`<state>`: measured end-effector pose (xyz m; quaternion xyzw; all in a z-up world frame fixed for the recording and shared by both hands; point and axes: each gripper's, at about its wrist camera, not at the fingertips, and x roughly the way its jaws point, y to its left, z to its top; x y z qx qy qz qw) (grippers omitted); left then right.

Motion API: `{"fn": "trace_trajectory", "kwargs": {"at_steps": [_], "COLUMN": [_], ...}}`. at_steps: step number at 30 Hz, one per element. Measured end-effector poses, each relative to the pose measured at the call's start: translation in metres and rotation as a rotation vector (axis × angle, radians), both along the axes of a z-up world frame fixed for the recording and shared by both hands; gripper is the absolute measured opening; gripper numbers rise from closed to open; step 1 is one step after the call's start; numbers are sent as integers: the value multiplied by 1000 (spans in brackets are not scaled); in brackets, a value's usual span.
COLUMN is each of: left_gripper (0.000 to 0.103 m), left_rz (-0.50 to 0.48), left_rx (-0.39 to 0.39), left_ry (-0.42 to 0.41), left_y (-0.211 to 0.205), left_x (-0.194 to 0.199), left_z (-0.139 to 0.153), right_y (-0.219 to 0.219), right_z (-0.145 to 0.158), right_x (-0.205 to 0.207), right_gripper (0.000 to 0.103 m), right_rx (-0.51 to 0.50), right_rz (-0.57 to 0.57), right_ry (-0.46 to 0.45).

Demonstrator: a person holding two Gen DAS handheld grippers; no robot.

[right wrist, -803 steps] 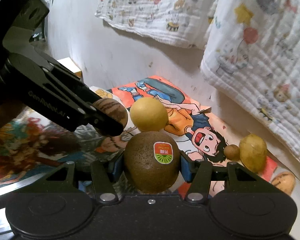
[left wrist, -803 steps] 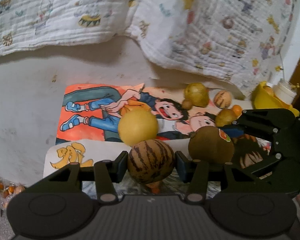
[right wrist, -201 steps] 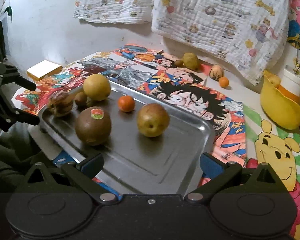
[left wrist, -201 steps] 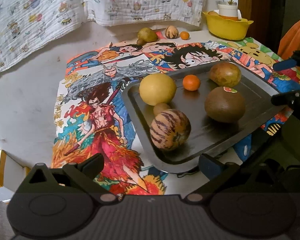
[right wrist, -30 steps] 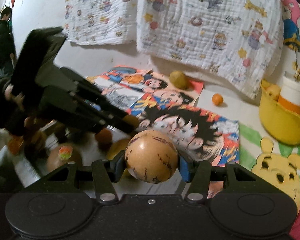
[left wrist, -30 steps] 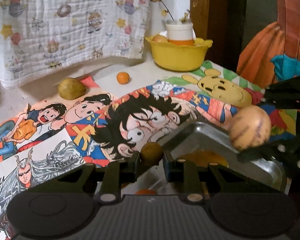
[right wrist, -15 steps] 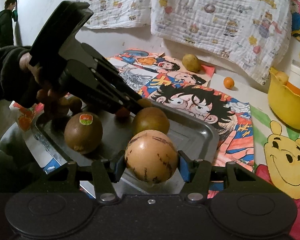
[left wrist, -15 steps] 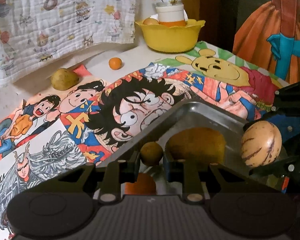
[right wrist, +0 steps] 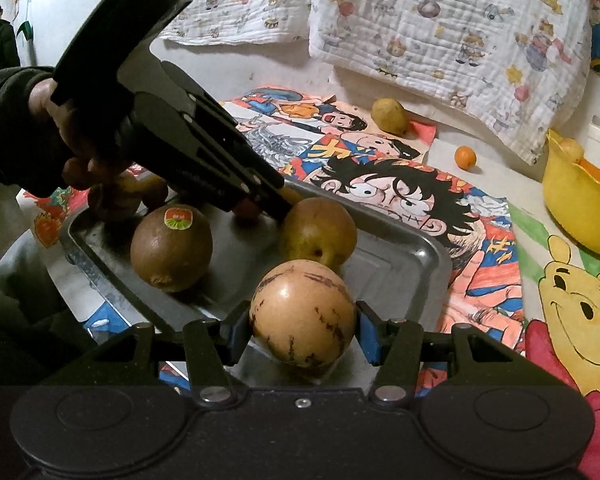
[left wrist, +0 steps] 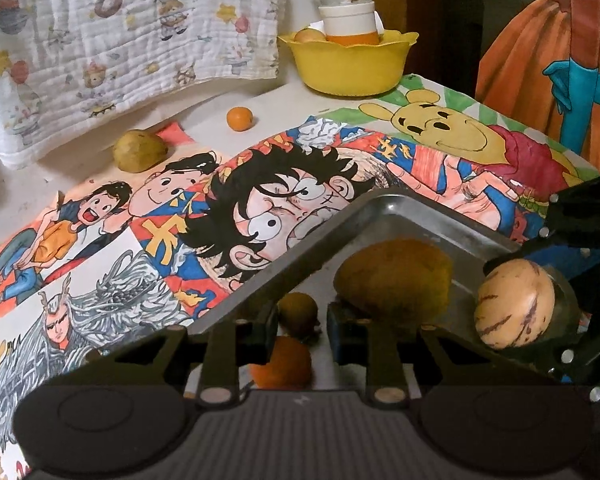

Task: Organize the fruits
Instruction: 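Carry the striped fruit in the right tool and small brown fruit in the left tool to the tray, then open the right tool on the tray while the left tool releases the small brown fruit, then move both tools away from the tray toward the remaining pear and mandarin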

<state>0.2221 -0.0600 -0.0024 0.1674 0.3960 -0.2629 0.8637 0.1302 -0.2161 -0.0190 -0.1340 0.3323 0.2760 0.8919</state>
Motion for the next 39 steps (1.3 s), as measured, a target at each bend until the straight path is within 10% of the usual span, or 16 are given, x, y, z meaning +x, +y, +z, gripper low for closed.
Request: {"fn": "trace_trajectory", "kwargs": {"at_steps": [13,22,39], "left_gripper": [65,99,102], "left_rz": [72,123,349], "left_rx": [-70,-142,-126], "left_ry": [-34,-132,-140], "left_y": [11,25,98], "left_x": [-30,-82,-147], "left_z": [17,36,37], "right_y": [-3,-10,-15], "right_z": [-4,7,22], "right_x": [-9,-24,-42], "right_gripper": [58,87,102], "right_rx": [27,78,-57], "right_rz": [-14,-26,-85], "right_ry": [16,1,-21]}}
